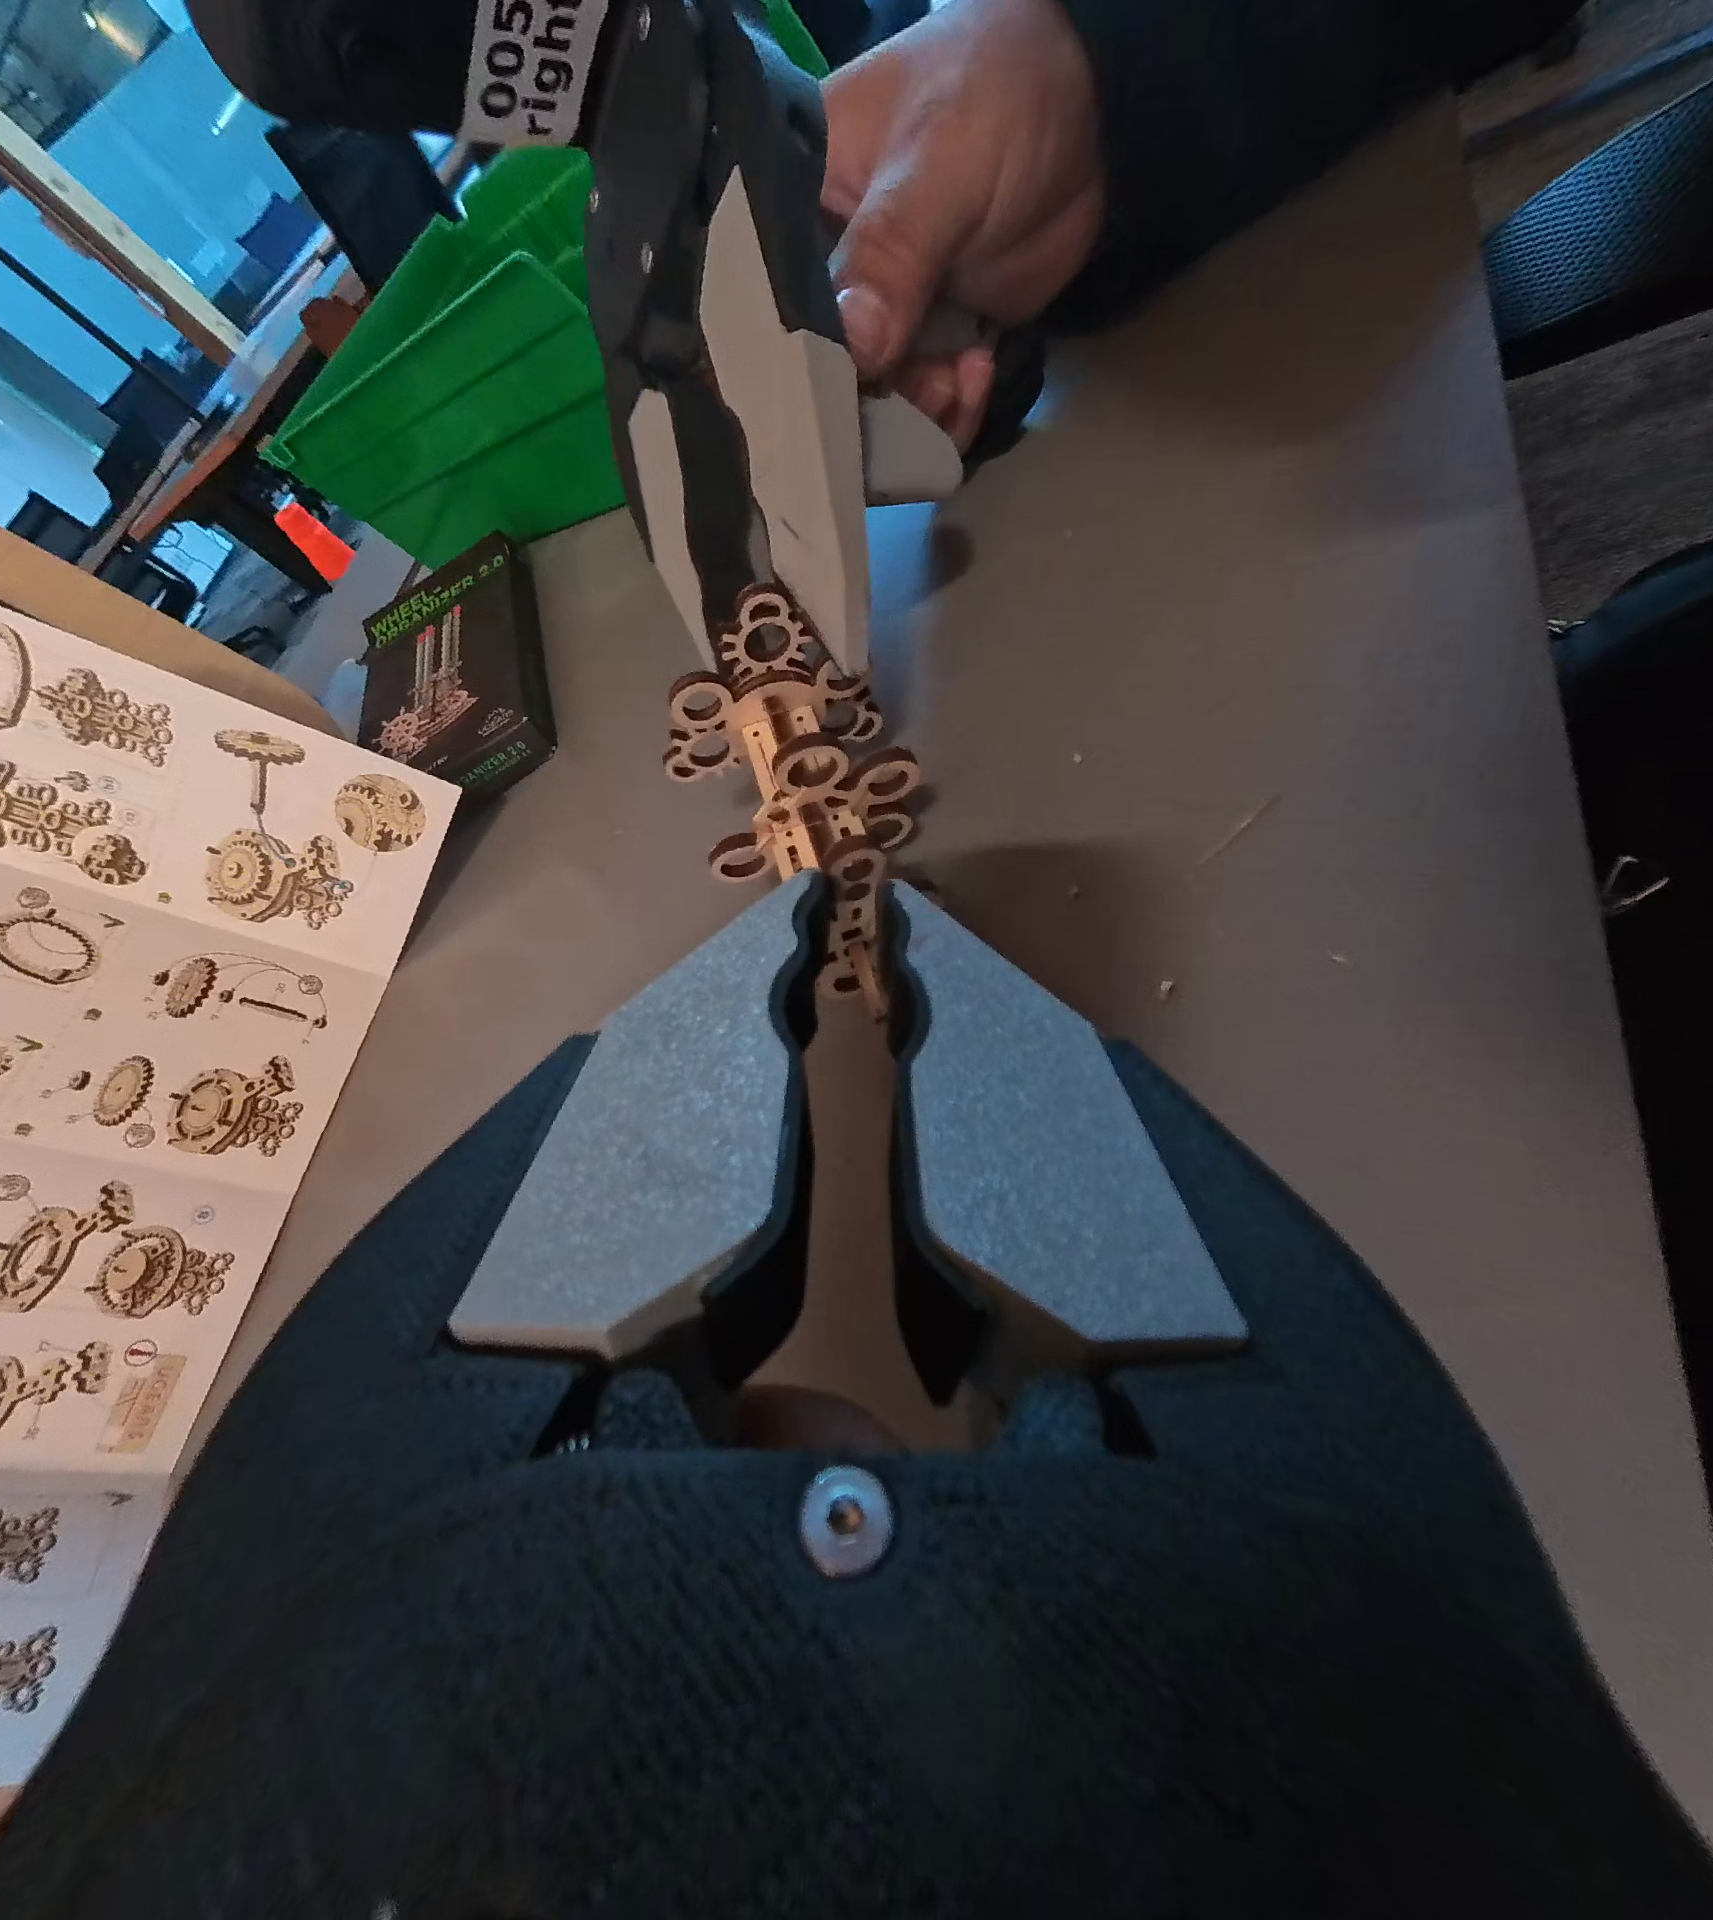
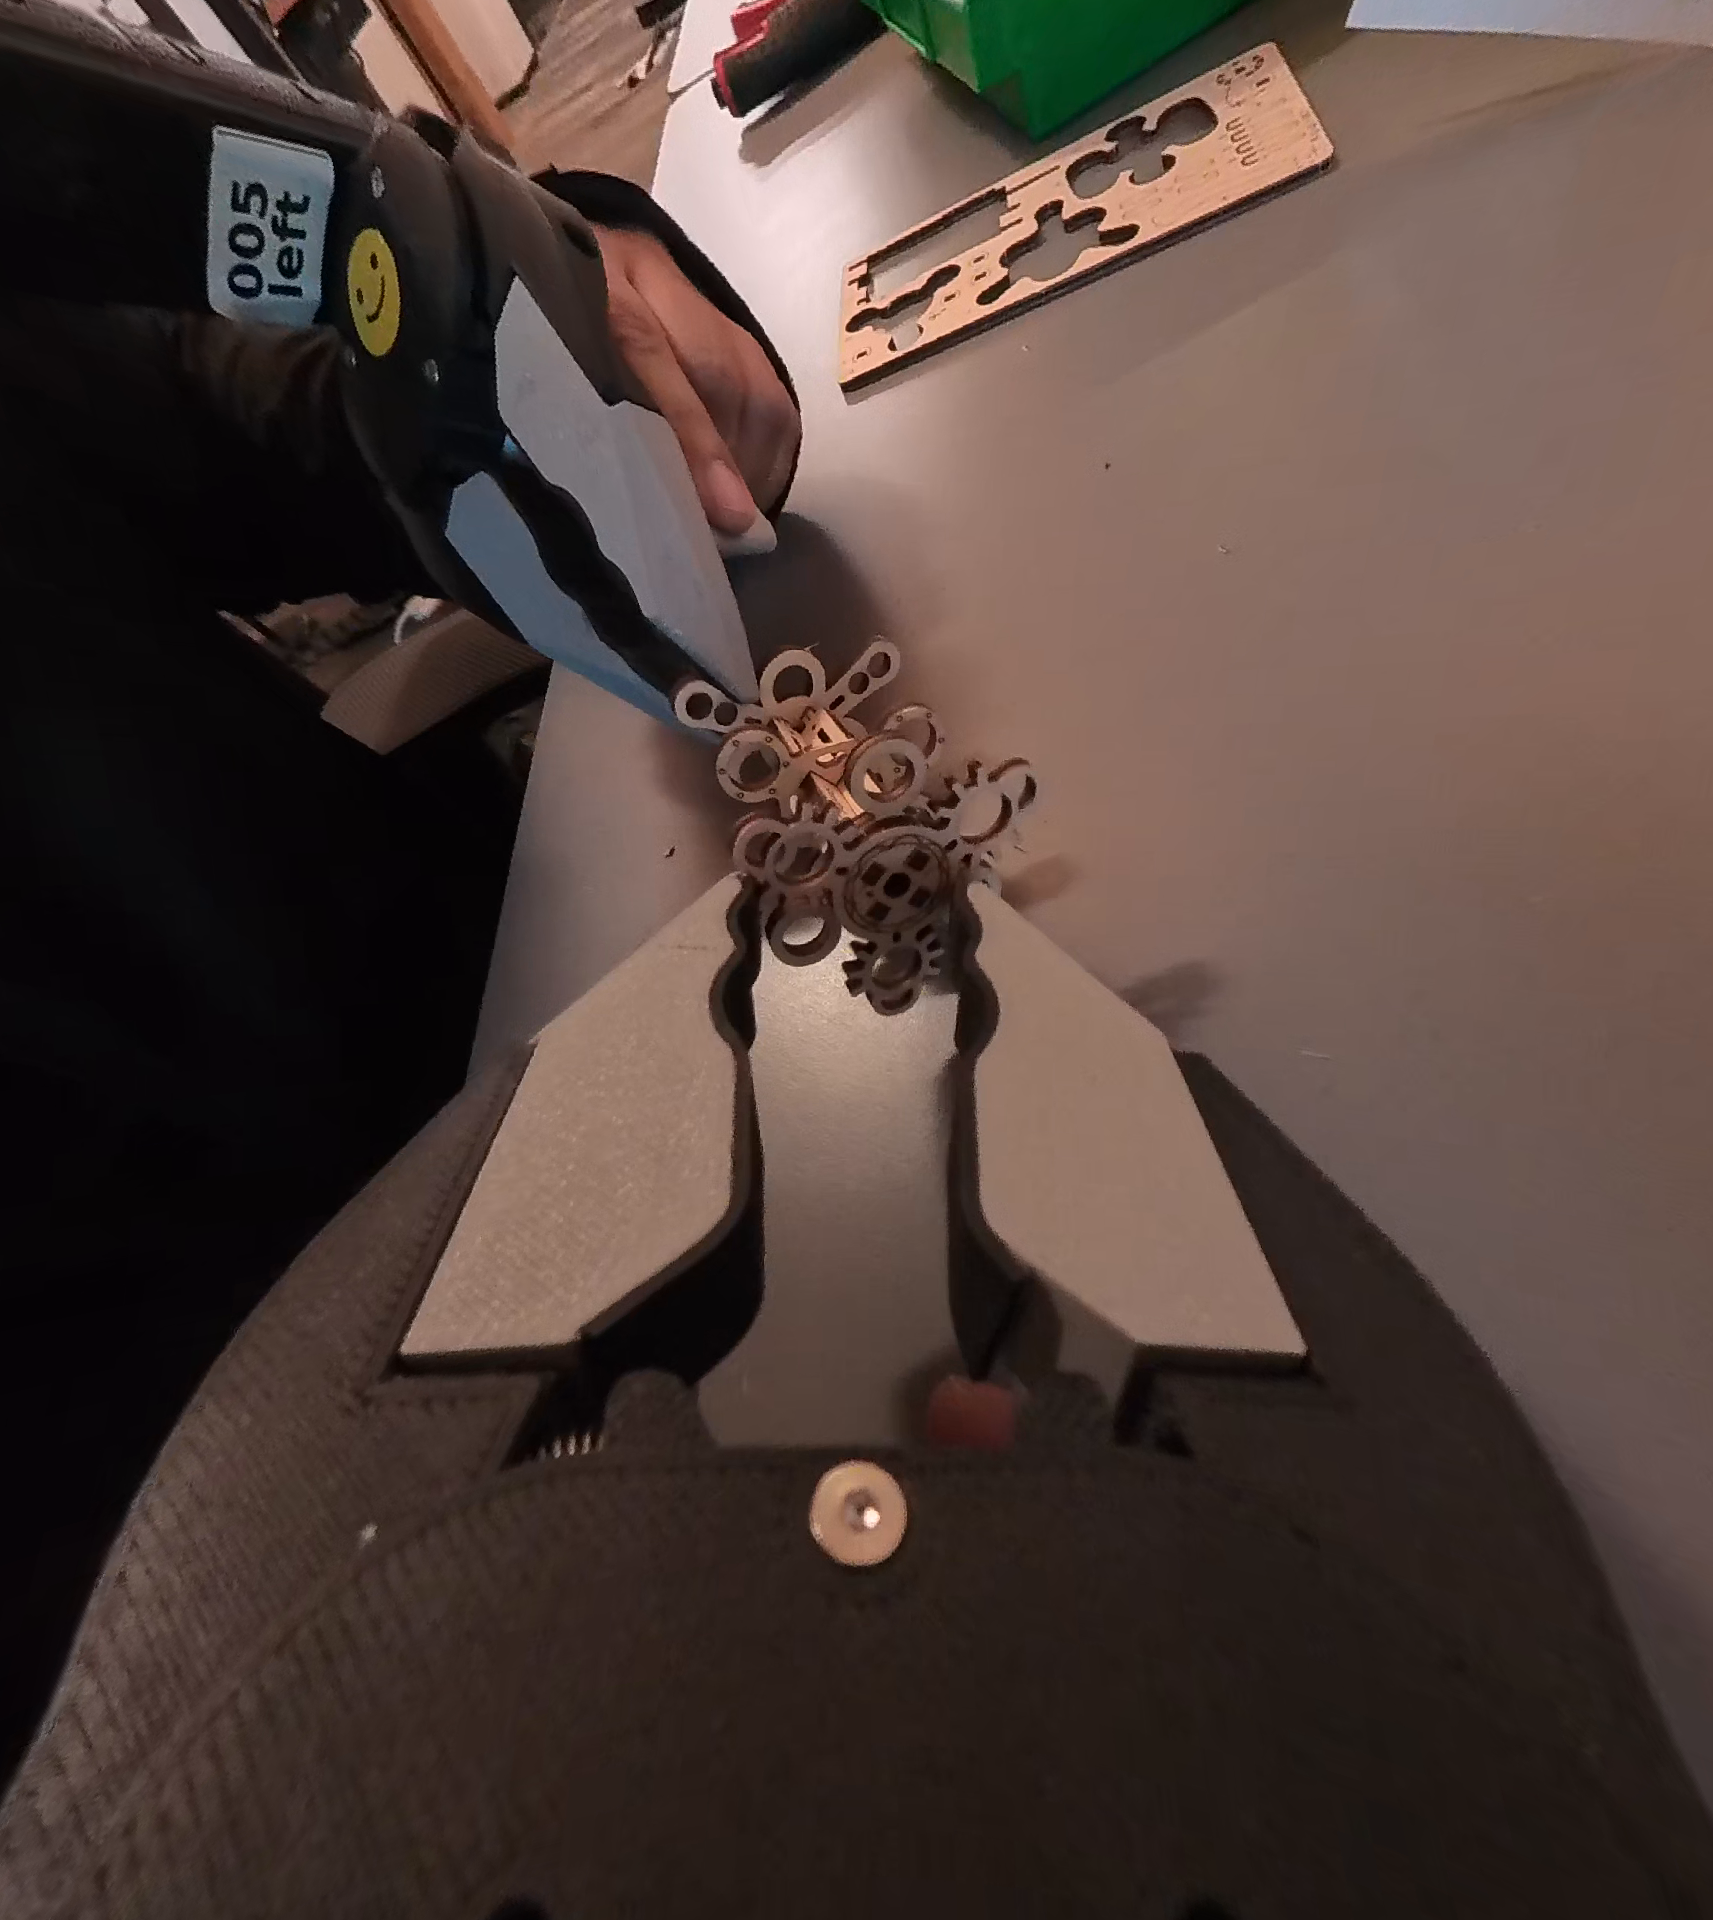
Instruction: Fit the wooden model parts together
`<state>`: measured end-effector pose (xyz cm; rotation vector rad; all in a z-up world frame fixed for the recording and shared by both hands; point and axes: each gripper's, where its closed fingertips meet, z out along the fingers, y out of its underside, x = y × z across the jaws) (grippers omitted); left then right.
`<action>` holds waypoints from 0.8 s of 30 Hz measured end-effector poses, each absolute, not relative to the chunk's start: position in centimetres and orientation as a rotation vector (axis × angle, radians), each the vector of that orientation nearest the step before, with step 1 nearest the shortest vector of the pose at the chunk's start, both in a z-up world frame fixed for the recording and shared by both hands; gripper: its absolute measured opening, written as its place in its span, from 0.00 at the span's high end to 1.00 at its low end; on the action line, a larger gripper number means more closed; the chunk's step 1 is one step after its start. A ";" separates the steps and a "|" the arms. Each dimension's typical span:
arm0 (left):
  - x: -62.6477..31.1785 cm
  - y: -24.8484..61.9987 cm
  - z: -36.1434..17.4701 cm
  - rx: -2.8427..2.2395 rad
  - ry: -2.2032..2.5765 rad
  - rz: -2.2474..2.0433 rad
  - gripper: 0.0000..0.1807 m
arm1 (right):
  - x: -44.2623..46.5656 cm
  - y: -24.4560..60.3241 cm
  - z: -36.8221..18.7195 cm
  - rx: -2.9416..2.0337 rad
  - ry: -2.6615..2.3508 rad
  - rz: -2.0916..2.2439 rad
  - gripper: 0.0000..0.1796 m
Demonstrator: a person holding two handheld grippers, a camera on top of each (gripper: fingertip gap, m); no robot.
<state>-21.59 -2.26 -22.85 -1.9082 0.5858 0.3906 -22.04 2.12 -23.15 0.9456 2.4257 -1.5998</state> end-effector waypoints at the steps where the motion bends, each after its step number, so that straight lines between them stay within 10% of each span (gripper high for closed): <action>1: -21.6 -2.3 -22.9 -1.908 0.586 0.389 0.97 | -22.1 2.1 -23.1 0.938 2.438 -1.600 0.82; 24: -21.5 -2.2 -22.8 -1.911 0.589 0.331 0.97 | -22.0 2.1 -23.7 0.888 2.472 -1.557 0.82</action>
